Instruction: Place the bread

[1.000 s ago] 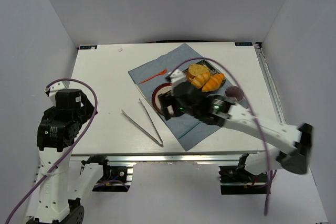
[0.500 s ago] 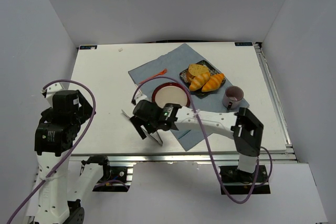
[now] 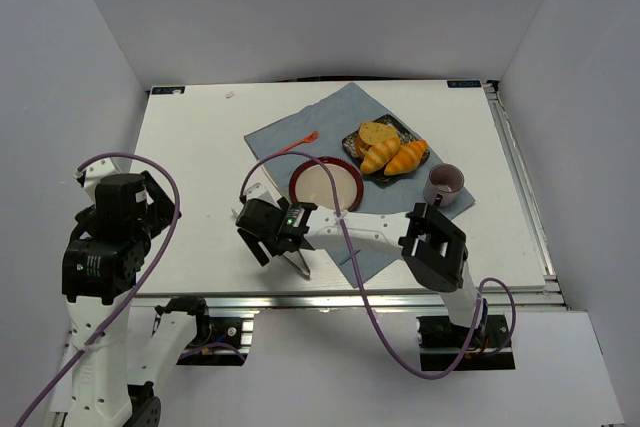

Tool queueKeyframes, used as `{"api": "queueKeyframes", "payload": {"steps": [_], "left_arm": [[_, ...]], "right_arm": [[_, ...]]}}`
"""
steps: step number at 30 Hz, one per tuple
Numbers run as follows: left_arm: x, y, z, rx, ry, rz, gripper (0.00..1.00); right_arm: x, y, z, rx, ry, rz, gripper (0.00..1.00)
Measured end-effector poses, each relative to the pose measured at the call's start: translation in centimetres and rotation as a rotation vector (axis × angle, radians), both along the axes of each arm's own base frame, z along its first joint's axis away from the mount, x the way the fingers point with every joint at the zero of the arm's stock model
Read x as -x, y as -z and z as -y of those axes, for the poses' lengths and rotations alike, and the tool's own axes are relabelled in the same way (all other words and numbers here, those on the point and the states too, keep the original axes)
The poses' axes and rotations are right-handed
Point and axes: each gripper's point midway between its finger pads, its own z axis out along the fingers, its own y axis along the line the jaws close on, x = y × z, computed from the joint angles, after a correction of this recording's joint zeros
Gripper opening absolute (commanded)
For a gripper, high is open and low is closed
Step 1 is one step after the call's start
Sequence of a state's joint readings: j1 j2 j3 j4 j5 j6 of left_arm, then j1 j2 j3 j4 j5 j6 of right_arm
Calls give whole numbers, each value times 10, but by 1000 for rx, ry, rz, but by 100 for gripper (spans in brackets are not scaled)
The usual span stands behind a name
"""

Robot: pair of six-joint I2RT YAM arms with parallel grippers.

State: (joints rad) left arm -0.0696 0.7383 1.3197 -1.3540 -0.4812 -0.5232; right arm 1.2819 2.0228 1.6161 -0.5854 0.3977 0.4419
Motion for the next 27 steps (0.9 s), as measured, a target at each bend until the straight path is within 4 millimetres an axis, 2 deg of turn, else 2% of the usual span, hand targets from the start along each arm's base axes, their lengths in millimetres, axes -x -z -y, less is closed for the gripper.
{"api": "queueKeyframes", "payload": {"steps": [16,27], "left_arm": [[0,0,1,2,2,0,98],[0,0,1,2,2,-1,98]], "right_arm": [[-12,17,6,-5,15,-37,89],[-6,52,14,32,5,-102,90]]}}
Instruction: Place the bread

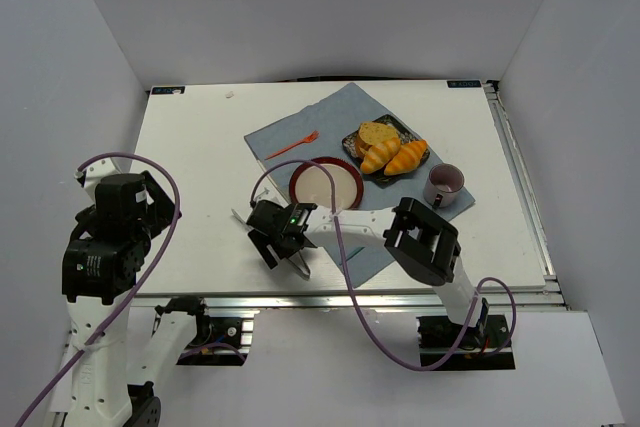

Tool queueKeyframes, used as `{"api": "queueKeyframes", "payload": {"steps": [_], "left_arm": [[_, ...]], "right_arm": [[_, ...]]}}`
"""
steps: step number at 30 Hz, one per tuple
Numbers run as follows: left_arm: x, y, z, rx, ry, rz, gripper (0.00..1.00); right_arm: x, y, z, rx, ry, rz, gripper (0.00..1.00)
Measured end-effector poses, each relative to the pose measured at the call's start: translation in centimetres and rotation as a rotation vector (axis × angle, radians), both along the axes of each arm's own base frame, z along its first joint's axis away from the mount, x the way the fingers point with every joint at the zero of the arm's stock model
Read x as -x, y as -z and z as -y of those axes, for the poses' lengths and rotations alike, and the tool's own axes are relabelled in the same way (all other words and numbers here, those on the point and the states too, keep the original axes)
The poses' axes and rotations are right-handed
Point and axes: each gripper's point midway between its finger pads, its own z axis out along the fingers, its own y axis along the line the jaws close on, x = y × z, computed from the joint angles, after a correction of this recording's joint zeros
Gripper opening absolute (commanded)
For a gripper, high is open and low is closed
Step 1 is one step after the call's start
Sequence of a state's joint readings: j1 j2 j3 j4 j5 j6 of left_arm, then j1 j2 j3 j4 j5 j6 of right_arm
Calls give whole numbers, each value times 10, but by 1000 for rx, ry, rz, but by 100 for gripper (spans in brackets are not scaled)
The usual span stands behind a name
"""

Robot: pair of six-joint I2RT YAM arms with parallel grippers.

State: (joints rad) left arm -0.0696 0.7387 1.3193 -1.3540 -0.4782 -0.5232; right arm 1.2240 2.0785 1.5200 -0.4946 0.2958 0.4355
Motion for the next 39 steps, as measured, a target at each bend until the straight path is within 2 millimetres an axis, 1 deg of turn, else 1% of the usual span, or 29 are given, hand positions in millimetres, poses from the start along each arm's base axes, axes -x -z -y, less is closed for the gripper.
{"api": "queueKeyframes", "payload": {"steps": [2,7,9,11,12,13,14,21,23,25,27,29,31,33,35,36,38,39], "left_arm": [[0,0,0,0,0,0,98],[0,0,0,-2,1,-1,98],[0,0,0,-3,2,-2,98],[0,0,0,-5,4,-3,98],[0,0,0,-6,5,-4,98],[0,0,0,-7,6,-4,98],[0,0,0,-8,6,-4,98],[0,-1,-2,-19,8,-14,98],[-1,-5,-3,-29,4,-8,98],[-2,-14,-6,-42,-4,6,98],[-3,-26,-8,-52,-13,33,98],[-2,-43,-12,-66,-26,77,98],[0,-59,-16,-80,-42,124,98],[3,-70,-19,-94,-56,155,98],[6,-73,-22,-104,-63,164,98],[6,-72,-22,-107,-63,161,98],[6,-70,-22,-111,-62,153,98],[5,-68,-22,-111,-61,145,98]], "right_arm": [[0,5,-1,4,1,-7,89],[1,6,-2,6,6,-15,89],[1,6,-2,7,9,-17,85],[1,6,-2,8,10,-18,74],[1,6,-3,6,14,-18,65],[0,6,-3,6,17,-18,49],[0,6,-3,6,19,-19,45],[-1,4,0,20,37,-28,44],[1,1,4,38,44,-39,44],[2,-6,5,44,53,-46,44],[2,-22,4,26,65,-43,45],[2,-50,3,-17,85,-36,48],[0,-89,1,-92,112,-17,49],[-2,-129,5,-171,145,4,49],[-4,-167,15,-253,187,20,49],[-7,-185,24,-291,214,25,49],[-17,-216,43,-363,281,42,49],[-24,-228,56,-392,323,51,49]]}}
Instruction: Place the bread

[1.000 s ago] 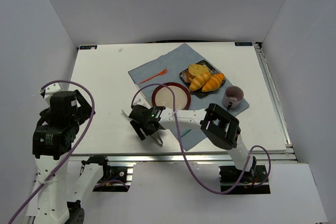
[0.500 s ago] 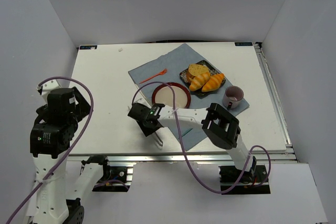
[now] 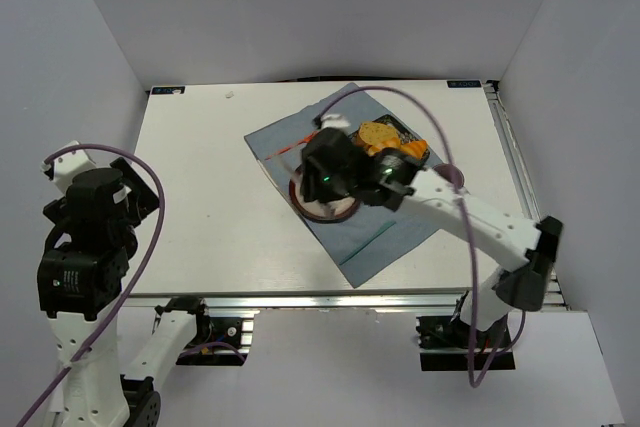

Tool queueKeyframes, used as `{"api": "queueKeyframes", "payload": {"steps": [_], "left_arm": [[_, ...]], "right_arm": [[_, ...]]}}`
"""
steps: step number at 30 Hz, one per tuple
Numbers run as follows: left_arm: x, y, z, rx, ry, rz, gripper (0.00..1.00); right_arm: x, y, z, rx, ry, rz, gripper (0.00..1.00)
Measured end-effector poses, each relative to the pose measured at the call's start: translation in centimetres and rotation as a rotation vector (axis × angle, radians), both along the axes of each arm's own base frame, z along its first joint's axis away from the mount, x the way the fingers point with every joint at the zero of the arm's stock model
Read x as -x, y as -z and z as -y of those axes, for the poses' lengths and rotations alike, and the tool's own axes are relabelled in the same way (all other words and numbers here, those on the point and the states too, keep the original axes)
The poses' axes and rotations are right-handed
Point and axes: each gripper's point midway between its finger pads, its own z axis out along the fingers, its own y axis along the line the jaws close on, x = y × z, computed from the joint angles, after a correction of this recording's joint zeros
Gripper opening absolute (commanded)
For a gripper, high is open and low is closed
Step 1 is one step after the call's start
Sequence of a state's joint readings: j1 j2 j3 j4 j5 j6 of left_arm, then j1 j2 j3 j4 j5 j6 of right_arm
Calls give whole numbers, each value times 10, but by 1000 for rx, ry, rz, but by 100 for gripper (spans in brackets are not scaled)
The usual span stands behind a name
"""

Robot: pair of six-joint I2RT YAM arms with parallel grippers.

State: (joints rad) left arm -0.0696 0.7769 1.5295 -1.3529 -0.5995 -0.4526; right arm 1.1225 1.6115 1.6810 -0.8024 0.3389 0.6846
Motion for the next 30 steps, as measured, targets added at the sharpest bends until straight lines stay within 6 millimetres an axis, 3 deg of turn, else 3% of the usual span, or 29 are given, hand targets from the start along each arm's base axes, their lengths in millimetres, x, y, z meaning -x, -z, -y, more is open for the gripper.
{"api": "queueKeyframes", "payload": {"steps": [3,6,10,15,18,30], "left_arm": [[-2,8,1,2,6,-26,98],[-4,16,4,8,19,-50,98],[-6,29,8,22,41,-84,98],[-9,37,14,42,70,-104,98],[-11,38,16,47,78,-104,98],[-11,41,19,56,92,-104,98]], "right_arm": [[-27,-23,47,-48,147,12,49],[-53,-30,98,-44,294,17,47],[-82,-27,157,-4,474,-2,47],[-99,-11,207,43,625,-55,49],[-102,-1,215,45,662,-91,51],[-116,45,205,60,672,-225,54]]}}
